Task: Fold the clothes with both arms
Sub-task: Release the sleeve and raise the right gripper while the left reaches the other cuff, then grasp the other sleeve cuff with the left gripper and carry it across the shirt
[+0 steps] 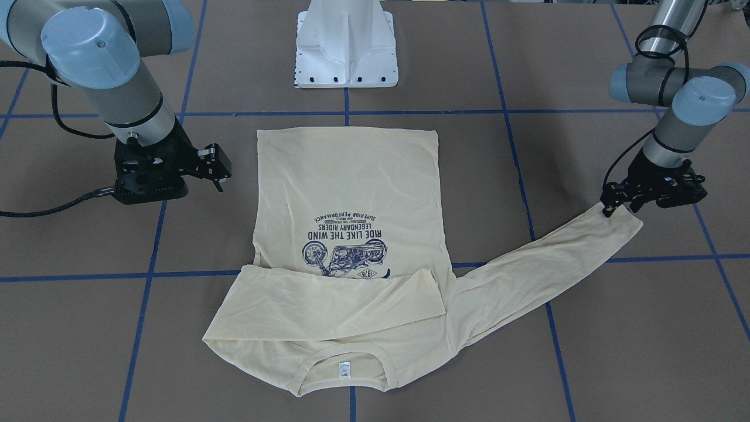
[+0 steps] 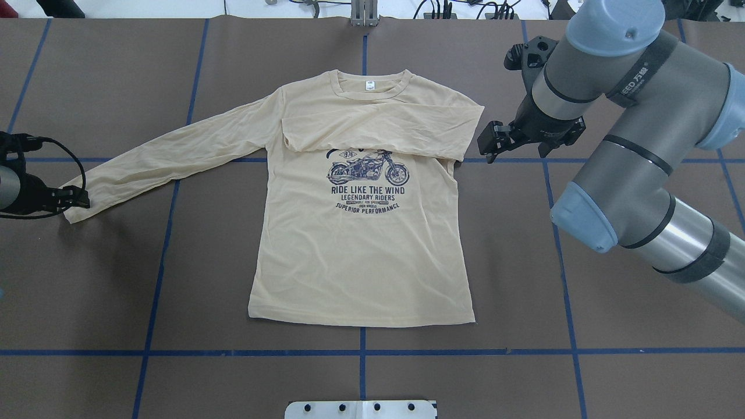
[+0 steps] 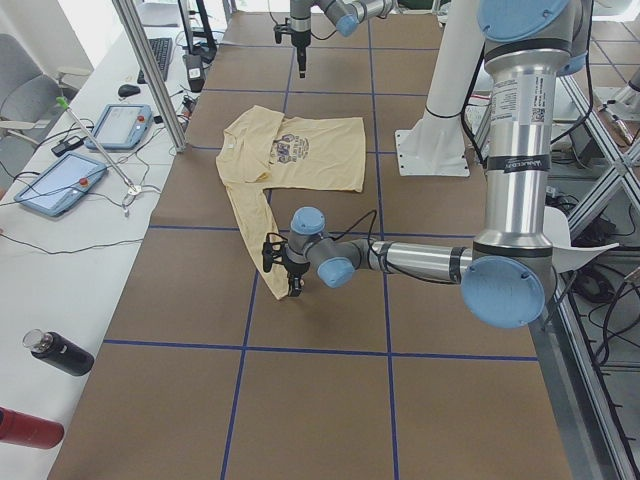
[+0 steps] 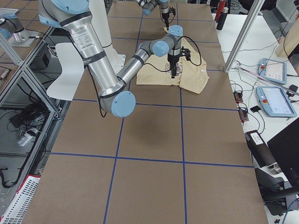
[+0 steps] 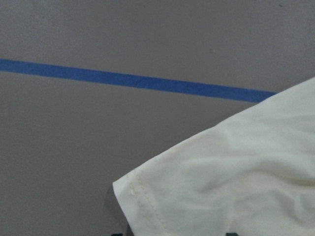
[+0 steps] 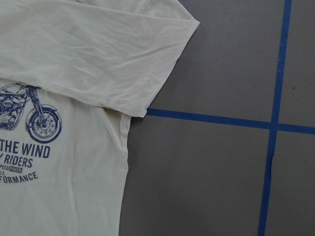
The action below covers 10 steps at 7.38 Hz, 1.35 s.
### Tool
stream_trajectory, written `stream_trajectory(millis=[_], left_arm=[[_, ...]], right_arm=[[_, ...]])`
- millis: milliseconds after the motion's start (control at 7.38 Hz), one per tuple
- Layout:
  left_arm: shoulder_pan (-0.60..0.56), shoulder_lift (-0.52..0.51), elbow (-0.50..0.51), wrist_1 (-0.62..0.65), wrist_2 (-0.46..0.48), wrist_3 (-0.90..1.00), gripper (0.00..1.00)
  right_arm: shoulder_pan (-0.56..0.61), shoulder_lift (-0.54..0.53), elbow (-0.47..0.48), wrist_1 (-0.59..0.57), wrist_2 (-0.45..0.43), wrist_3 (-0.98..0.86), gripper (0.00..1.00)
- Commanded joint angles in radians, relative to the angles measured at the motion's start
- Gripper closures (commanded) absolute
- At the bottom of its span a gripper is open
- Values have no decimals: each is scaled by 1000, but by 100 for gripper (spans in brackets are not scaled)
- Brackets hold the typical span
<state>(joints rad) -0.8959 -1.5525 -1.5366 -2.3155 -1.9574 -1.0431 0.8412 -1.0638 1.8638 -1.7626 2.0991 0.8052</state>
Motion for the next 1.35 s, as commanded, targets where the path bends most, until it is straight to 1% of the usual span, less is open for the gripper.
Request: stream_trajectory(millis=[0, 135, 271, 542, 677, 813, 948, 1084, 1219], left_arm=[[0, 0, -3, 1, 0, 2, 82], [0, 0, -10, 2, -1, 3, 98], [0, 0, -17, 5, -1, 3, 100], [-3, 6, -72, 17, -14, 5, 100], [-3, 15, -129, 45, -43, 6, 100], [-14, 9, -170, 53, -120, 6, 100], [-32, -3, -190, 54, -152, 6, 100], [-61, -59, -192, 64, -206, 6, 100], [-87, -163, -189, 133, -256, 2, 100]], right_arm=[[4, -1, 0, 0, 4, 0, 0], [6, -1, 0, 0, 4, 0, 0], [9, -2, 0, 0, 4, 0, 0], [16, -13, 0, 0, 7, -1, 0], [33, -36, 9, 0, 12, -12, 0], [38, -91, 49, -6, 12, -55, 0], [45, -146, 84, -8, 12, -93, 0], [50, -209, 115, -8, 12, -130, 0], [55, -285, 150, -8, 12, -190, 0]])
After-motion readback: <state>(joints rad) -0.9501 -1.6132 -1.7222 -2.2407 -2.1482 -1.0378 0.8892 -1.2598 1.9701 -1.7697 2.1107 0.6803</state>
